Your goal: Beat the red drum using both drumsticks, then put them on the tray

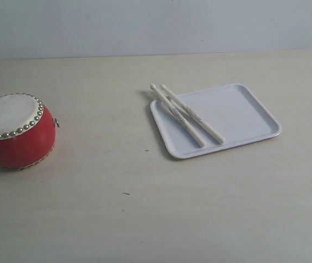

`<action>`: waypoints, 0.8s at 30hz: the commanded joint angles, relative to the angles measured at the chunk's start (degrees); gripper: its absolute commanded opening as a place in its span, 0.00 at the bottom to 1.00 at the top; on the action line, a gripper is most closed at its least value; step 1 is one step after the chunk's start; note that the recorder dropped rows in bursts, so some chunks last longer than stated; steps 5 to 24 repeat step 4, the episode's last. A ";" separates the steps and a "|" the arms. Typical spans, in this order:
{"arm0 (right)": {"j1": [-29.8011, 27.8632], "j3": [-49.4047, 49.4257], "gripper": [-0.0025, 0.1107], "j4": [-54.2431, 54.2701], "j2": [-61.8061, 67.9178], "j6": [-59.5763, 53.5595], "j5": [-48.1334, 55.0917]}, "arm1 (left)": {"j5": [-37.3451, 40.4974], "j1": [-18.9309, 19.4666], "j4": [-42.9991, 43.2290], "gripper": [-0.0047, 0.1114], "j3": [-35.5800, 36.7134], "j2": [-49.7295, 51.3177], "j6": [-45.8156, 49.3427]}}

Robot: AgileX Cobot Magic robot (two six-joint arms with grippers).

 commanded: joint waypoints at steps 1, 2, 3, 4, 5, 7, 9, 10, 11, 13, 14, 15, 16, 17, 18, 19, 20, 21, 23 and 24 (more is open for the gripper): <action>-0.34 0.26 0.02 -0.28 -0.31 -0.03 -0.22 | -0.76 0.16 -0.60 0.04 -0.04 -0.34 0.03; -0.34 0.26 0.02 -0.28 -0.31 -0.03 -0.22 | -0.76 0.16 -0.60 0.04 -0.04 -0.34 0.03; -0.34 0.26 0.02 -0.28 -0.31 -0.03 -0.22 | -0.76 0.16 -0.60 0.04 -0.04 -0.34 0.03; -0.34 0.26 0.02 -0.28 -0.31 -0.03 -0.22 | -0.76 0.16 -0.60 0.04 -0.04 -0.34 0.03; -0.34 0.26 0.02 -0.28 -0.31 -0.03 -0.22 | -0.76 0.16 -0.60 0.04 -0.04 -0.34 0.03; -0.34 0.26 0.02 -0.28 -0.31 -0.03 -0.22 | -0.76 0.16 -0.60 0.04 -0.04 -0.34 0.03; -0.34 0.26 0.02 -0.28 -0.31 -0.03 -0.22 | -0.76 0.16 -0.60 0.04 -0.04 -0.34 0.03; -0.34 0.26 0.02 -0.28 -0.31 -0.03 -0.22 | -0.76 0.16 -0.60 0.04 -0.04 -0.34 0.03; -0.34 0.26 0.02 -0.28 -0.31 -0.03 -0.22 | -0.76 0.16 -0.60 0.04 -0.04 -0.34 0.03; -0.34 0.26 0.02 -0.28 -0.31 -0.03 -0.22 | -0.76 0.16 -0.60 0.04 -0.04 -0.34 0.03; -0.34 0.26 0.02 -0.28 -0.31 -0.03 -0.22 | -0.76 0.16 -0.60 0.04 -0.04 -0.34 0.03; -0.34 0.26 0.02 -0.28 -0.31 -0.03 -0.22 | -0.76 0.16 -0.60 0.04 -0.04 -0.34 0.03; -0.34 0.26 0.02 -0.28 -0.31 -0.03 -0.22 | -0.76 0.16 -0.60 0.04 -0.04 -0.34 0.03; -0.34 0.26 0.02 -0.28 -0.31 -0.03 -0.22 | -0.76 0.16 -0.60 0.04 -0.04 -0.34 0.03; -0.34 0.26 0.02 -0.28 -0.31 -0.03 -0.22 | -0.76 0.16 -0.60 0.04 -0.04 -0.34 0.03; -0.34 0.26 0.02 -0.28 -0.31 -0.03 -0.22 | -0.76 0.16 -0.60 0.04 -0.04 -0.34 0.03; -0.34 0.26 0.02 -0.28 -0.31 -0.03 -0.22 | -0.76 0.16 -0.60 0.04 -0.04 -0.34 0.03; -0.34 0.26 0.02 -0.28 -0.31 -0.03 -0.22 | -0.76 0.16 -0.60 0.04 -0.04 -0.34 0.03; -0.34 0.26 0.02 -0.28 -0.31 -0.03 -0.22 | -0.76 0.16 -0.60 0.04 -0.04 -0.34 0.03; -0.34 0.26 0.02 -0.28 -0.31 -0.03 -0.22 | -0.76 0.16 -0.60 0.04 -0.04 -0.34 0.03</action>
